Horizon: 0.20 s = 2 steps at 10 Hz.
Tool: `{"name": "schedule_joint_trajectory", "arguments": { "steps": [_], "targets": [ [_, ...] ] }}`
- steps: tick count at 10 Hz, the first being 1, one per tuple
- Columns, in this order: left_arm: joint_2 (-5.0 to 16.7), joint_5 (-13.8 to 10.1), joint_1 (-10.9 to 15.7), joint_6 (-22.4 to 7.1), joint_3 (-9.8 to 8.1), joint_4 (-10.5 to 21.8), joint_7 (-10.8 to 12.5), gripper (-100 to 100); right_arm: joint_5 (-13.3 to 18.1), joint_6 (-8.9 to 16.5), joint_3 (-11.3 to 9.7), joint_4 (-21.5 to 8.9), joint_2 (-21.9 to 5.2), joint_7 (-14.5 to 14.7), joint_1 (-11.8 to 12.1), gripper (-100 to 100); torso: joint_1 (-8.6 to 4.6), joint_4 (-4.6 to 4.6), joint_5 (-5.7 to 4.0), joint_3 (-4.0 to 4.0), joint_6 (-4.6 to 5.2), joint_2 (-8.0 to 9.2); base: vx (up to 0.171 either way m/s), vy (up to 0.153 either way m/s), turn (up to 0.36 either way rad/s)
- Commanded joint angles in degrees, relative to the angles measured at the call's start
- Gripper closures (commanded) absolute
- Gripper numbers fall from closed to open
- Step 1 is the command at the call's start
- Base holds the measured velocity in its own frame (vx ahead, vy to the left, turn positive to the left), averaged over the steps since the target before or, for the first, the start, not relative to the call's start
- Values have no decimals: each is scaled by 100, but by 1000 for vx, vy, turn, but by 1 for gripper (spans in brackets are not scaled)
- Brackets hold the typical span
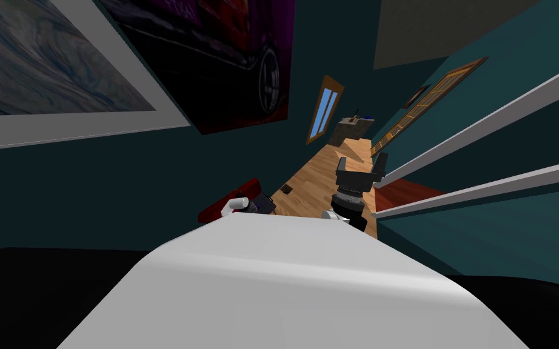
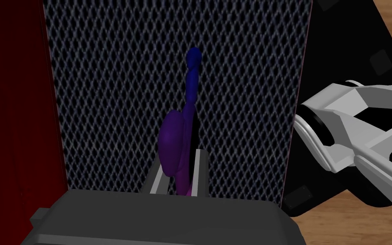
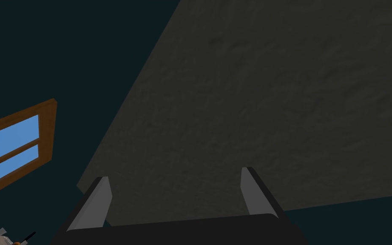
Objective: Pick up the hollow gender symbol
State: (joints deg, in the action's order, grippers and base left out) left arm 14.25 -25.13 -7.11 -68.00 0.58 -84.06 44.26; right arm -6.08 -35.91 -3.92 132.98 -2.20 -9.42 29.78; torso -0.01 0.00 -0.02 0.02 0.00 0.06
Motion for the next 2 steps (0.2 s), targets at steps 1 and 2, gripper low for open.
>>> {"name": "schedule_joint_trajectory", "arguments": {
  "steps": [1, 2],
  "targets": [
    [0, 0, 0, 0, 0, 0, 0, 100, 0, 0, 0, 0, 0, 0, 0, 0, 0, 0, 0, 0, 0, 0, 0, 0, 0],
    [4, -1, -4, -19, 1, -17, 10, 0, 0, 0, 0, 0, 0, 0, 0, 0, 0, -1, 1, -1, 0, -1, 0, 0, 0]
  ]
}}
